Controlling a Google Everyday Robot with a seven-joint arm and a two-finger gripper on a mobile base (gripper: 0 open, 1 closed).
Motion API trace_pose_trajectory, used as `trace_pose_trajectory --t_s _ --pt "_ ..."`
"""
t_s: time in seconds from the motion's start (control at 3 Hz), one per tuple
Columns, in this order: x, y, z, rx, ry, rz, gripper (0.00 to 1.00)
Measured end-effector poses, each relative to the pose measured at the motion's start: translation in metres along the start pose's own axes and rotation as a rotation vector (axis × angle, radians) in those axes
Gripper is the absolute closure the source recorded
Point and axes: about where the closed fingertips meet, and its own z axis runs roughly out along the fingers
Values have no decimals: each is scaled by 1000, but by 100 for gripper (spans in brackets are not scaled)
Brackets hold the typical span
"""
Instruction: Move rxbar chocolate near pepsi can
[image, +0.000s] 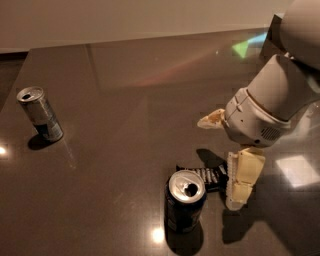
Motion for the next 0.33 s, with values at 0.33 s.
trace_pose_trajectory --t_s 0.33 --pt "0 0 0 0 0 0 0"
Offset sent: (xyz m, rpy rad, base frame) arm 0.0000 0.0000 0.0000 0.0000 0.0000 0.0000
